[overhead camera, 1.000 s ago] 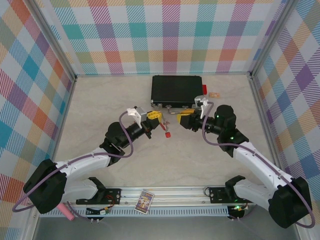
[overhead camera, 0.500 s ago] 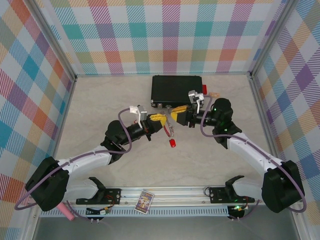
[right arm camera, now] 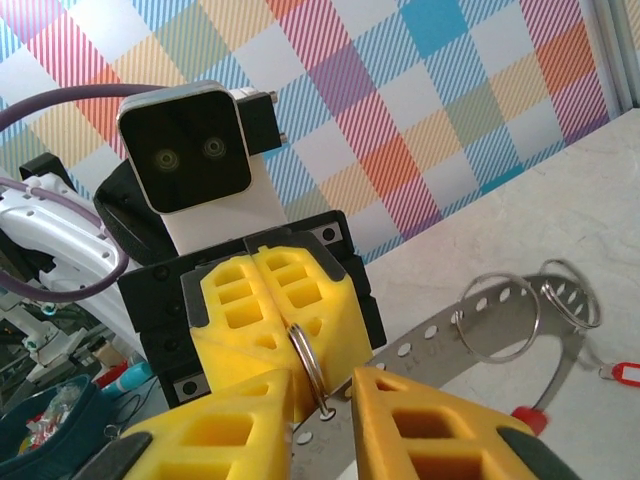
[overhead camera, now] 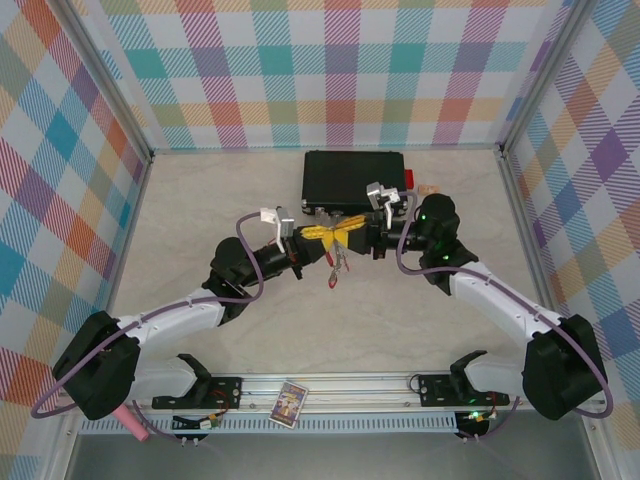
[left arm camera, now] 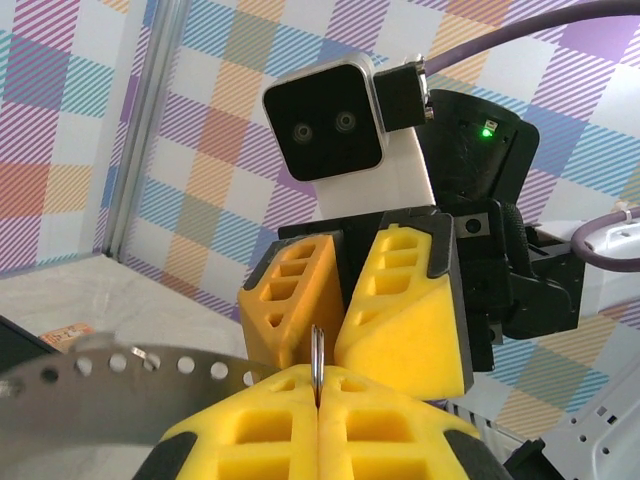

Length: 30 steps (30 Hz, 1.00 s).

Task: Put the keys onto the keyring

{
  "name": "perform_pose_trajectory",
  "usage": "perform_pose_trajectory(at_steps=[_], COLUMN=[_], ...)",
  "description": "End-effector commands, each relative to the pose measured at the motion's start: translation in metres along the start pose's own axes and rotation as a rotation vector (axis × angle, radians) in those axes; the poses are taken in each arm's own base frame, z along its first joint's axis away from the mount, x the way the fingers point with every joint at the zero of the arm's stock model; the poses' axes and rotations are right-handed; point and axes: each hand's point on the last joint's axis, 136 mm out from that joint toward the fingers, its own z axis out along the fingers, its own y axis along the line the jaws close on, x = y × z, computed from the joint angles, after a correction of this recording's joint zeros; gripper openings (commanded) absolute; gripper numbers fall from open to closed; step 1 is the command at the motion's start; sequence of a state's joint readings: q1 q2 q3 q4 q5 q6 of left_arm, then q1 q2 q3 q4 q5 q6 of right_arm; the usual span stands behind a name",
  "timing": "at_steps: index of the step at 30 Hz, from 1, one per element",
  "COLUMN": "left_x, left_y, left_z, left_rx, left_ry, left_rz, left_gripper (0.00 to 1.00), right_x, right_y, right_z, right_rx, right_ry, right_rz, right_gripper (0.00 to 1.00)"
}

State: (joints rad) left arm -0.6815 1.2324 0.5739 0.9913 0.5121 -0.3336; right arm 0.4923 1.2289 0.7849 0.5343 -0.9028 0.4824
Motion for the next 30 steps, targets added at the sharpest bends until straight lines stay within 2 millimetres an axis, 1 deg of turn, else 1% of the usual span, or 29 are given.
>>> perform_pose_trajectory(at_steps=[1, 3, 4, 5, 9, 11, 13, 16, 19, 21, 25, 30], left_x=[-0.024, -0.024, -0.024, -0.023, -0.020, -0.018, -0.019, -0.014, -0.009, -0.004, 0.007, 0.022], left_y=[-0.015, -0.015, -0.015, -0.014, -0.008, -0.003, 0.001, 0.005, 0.009, 0.010, 0.011, 0.011], left_z=[0.003, 0.003, 0.004, 0.004, 0.004, 0.001, -0.003, -0.008, -0.009, -0.009, -0.010, -0.014], left_rx=[0.070, 0.069, 0.068, 0.063, 0.040, 0.011, -0.019, -0.067, -0.096, -0.105, -0.111, -0.098], left_ry=[-0.055, -0.054, -0.052, -0.046, -0.002, 0.025, 0.036, 0.099, 0.182, 0.241, 0.382, 0.536], left_rz=[0.029, 0.025, 0.022, 0.018, 0.000, 0.002, 0.025, 0.068, 0.102, 0.112, 0.131, 0.144], left_gripper=[0.00, 0.00, 0.00, 0.00, 0.10, 0.13, 0.20, 0.24, 0.25, 0.26, 0.27, 0.27], right_x=[-0.006, -0.006, -0.005, -0.005, -0.001, 0.002, 0.007, 0.016, 0.025, 0.030, 0.035, 0.041], right_y=[0.010, 0.011, 0.011, 0.009, 0.005, 0.002, -0.001, -0.004, -0.010, -0.010, -0.006, -0.006], right_z=[0.004, 0.003, 0.003, 0.003, 0.000, -0.002, -0.003, -0.006, -0.011, -0.012, -0.013, -0.012], right_rx=[-0.045, -0.046, -0.045, -0.035, 0.011, 0.038, 0.065, 0.092, 0.140, 0.142, 0.115, 0.095], right_ry=[0.006, 0.008, 0.010, 0.009, 0.015, 0.026, 0.047, 0.097, 0.150, 0.176, 0.208, 0.227], right_rz=[-0.047, -0.049, -0.049, -0.047, -0.055, -0.068, -0.078, -0.114, -0.181, -0.207, -0.227, -0.211], right_gripper=[0.15, 0.02, 0.00, 0.00, 0.00, 0.00, 0.00, 0.00, 0.00, 0.00, 0.00, 0.00])
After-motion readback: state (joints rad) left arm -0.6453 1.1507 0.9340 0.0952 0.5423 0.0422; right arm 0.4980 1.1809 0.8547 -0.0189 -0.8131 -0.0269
